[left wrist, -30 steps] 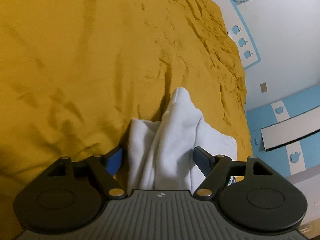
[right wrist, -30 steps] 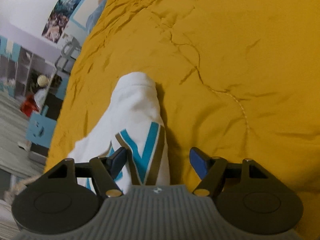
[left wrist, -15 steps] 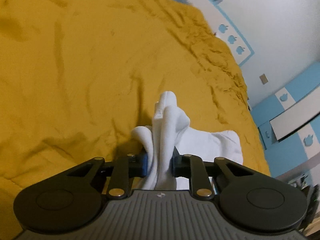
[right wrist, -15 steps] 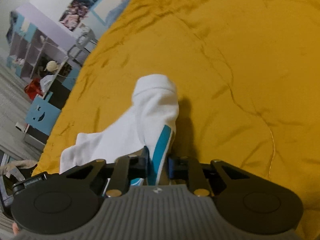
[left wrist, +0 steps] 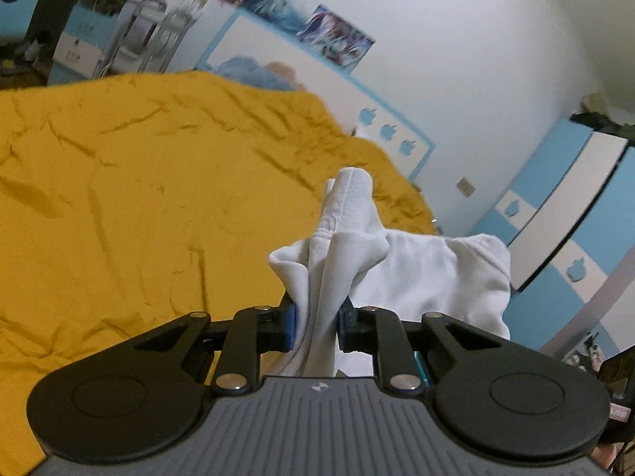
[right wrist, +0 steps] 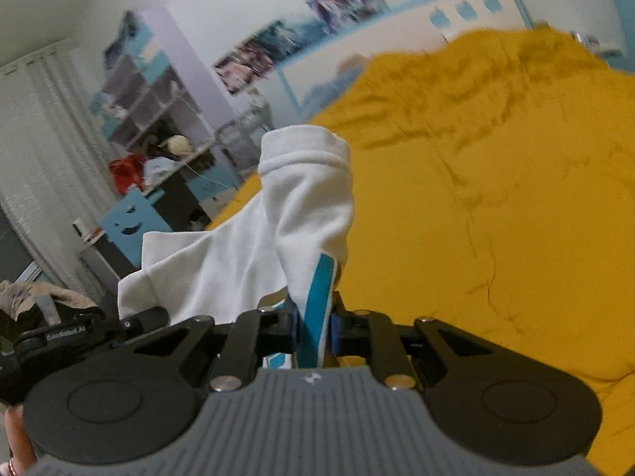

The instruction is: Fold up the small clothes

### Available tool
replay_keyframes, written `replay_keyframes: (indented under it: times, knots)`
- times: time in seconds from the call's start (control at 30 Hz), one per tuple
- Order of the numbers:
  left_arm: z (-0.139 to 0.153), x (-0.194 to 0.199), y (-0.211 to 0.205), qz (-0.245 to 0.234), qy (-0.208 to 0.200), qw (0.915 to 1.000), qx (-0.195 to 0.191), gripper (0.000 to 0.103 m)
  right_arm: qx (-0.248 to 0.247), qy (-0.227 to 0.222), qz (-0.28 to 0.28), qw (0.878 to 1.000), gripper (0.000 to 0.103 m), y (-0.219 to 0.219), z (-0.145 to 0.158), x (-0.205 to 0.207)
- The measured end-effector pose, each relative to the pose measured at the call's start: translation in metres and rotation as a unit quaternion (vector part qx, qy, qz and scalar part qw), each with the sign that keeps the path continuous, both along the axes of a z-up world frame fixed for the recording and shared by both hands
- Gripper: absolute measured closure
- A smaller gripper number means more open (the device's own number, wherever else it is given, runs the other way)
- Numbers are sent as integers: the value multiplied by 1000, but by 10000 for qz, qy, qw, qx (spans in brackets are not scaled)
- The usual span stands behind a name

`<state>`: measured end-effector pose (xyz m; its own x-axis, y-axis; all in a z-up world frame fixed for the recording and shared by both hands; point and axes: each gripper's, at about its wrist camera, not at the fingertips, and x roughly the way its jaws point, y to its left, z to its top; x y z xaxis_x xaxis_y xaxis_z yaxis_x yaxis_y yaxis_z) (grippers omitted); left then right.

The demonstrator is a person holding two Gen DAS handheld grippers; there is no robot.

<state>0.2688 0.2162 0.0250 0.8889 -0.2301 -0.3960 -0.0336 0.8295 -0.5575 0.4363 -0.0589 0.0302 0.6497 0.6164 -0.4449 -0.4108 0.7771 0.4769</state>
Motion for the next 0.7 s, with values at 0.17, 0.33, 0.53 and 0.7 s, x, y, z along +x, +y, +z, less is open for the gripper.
replay_keyframes:
  times: [0.17, 0.33, 0.53, 0.7]
  knots:
    - [26, -41, -22, -195, -234, 9995, 27, 83, 2, -420, 62, 9991, 94, -25, 46, -52]
    - [41, -71, -38, -388, -308, 9988, -22, 83, -79, -521, 120, 9985, 94, -53, 74, -104]
    - [39, -98, -47, -743, -13, 9971, -180, 83, 104, -184, 142, 9997, 94, -92, 75, -159]
    - [18, -93, -56, -927, 361, 9950, -104, 84, 108, 253, 90, 9996, 94, -113, 56, -177]
